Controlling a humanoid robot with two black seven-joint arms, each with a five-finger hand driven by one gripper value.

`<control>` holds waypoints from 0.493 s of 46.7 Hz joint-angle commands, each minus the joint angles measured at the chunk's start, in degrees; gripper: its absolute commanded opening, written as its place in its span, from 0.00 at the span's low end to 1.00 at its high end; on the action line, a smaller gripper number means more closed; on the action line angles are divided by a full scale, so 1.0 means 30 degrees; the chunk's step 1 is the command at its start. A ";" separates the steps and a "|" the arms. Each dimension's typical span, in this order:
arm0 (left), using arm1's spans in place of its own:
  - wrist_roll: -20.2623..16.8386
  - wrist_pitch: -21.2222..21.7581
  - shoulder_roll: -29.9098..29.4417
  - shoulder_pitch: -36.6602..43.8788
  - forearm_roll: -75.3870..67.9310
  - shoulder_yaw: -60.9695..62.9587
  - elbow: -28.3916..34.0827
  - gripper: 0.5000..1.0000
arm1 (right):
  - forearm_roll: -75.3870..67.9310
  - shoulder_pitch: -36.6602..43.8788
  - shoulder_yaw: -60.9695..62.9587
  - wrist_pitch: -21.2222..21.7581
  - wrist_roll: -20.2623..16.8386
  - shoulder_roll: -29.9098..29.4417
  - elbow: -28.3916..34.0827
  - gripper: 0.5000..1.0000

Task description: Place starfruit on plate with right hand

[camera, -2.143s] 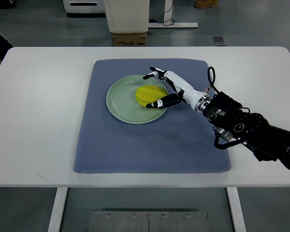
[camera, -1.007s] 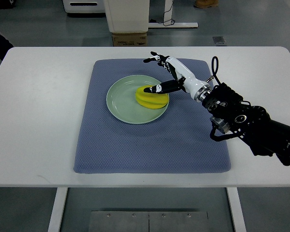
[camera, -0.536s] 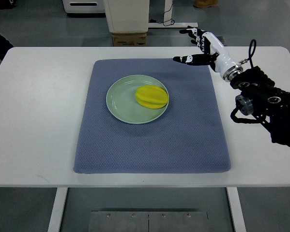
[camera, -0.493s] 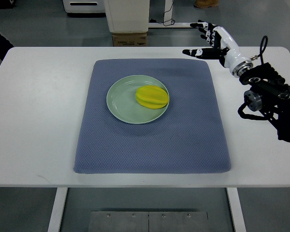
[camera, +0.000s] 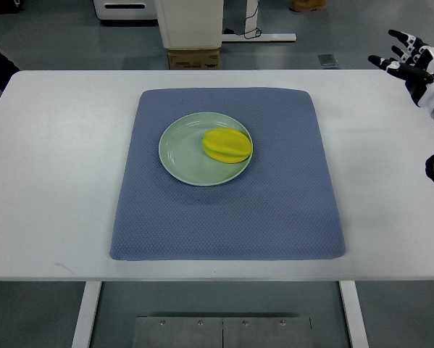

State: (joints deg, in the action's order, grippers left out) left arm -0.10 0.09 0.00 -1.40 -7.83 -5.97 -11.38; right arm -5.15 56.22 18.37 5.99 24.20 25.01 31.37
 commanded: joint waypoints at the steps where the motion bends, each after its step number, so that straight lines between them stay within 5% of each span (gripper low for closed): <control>1: 0.0003 0.0000 0.0000 -0.0001 0.0004 -0.0001 0.0013 1.00 | -0.0683 -0.0546 0.0816 0.0406 -0.0272 0.0451 0.0003 1.00; 23: 0.0003 0.0000 0.0000 -0.0001 0.0004 -0.0001 -0.0016 1.00 | -0.1388 -0.3506 0.5331 0.1872 -0.1123 0.0774 0.0033 1.00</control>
State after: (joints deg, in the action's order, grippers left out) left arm -0.09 0.09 0.00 -1.40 -7.85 -5.98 -11.37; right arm -9.25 46.08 34.24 11.59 20.84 27.34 31.46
